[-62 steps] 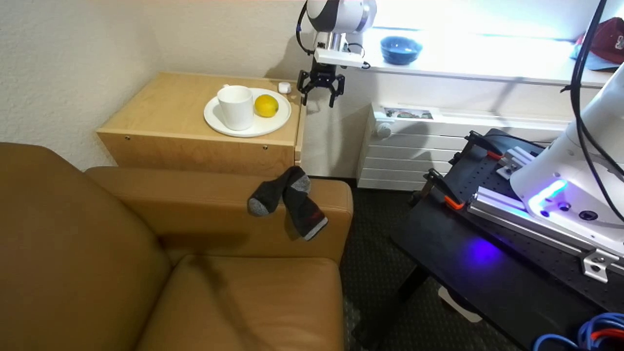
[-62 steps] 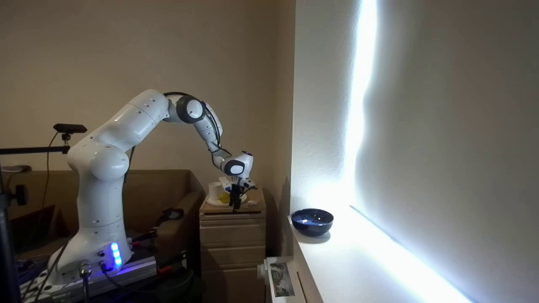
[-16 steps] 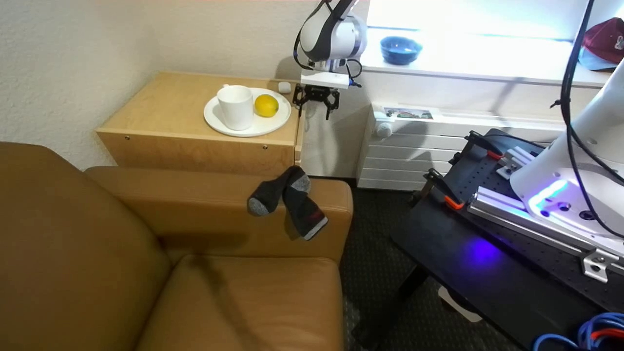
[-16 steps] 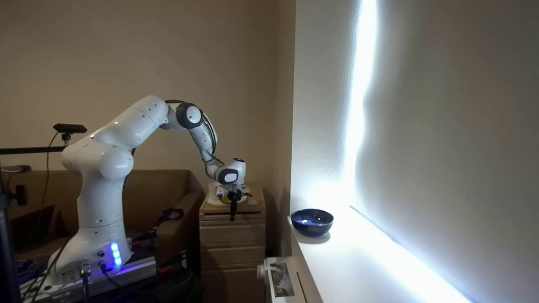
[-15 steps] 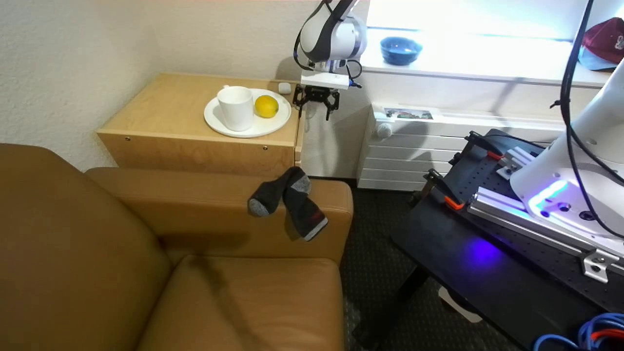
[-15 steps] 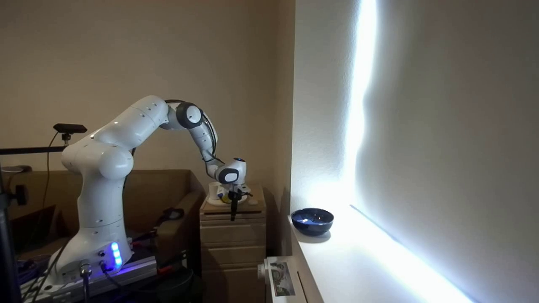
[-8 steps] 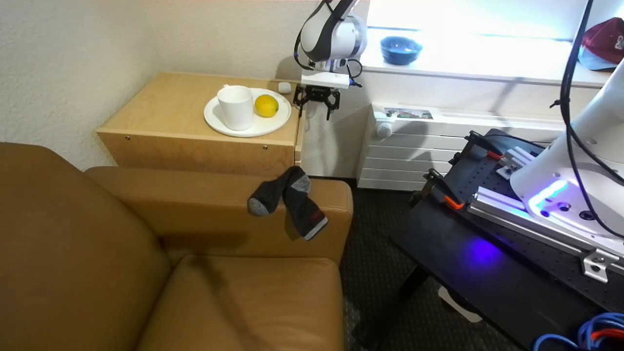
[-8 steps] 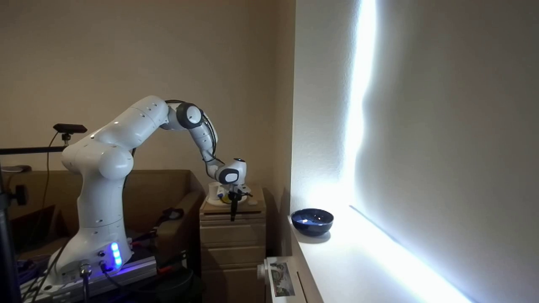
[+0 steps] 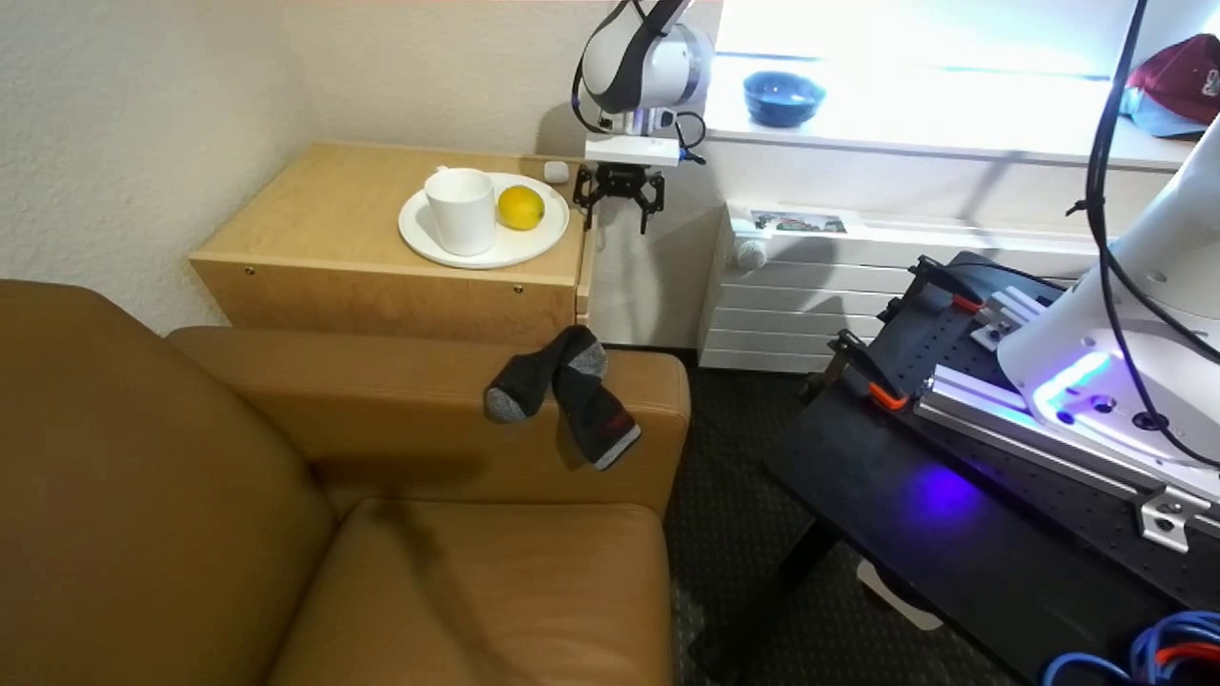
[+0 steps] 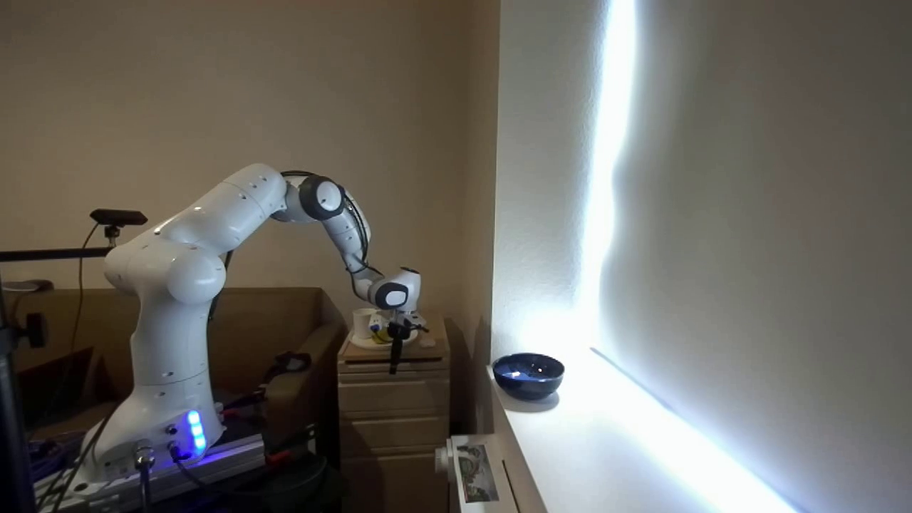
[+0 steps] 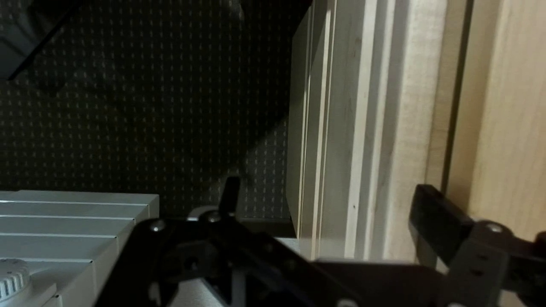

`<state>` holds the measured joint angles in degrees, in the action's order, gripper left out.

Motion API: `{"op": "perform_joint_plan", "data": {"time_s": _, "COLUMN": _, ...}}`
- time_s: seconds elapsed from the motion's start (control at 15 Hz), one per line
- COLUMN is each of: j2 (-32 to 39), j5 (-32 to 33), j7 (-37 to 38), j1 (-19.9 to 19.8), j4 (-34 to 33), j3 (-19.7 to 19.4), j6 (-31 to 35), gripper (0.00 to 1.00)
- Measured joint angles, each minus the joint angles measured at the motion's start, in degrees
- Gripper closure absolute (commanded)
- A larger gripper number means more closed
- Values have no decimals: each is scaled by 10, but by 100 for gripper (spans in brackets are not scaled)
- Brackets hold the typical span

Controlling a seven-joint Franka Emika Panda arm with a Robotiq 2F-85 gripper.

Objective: Open the sliding tray then put the white case and lemon on it

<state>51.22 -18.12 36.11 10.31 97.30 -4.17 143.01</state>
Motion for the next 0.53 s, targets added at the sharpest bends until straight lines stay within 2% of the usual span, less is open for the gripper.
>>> {"op": "perform_joint_plan", "data": {"time_s": 0.4, "j2": 17, "j5": 26, "j7": 94, "j1": 6, "j4": -40, "j3": -9, "j6": -84, "gripper": 0}}
{"op": "perform_joint_plan", "data": {"time_s": 0.53, "j2": 18, "j5": 31, "j7": 120, "j1": 7, "j4": -44, "j3": -10, "j6": -93, "gripper": 0}}
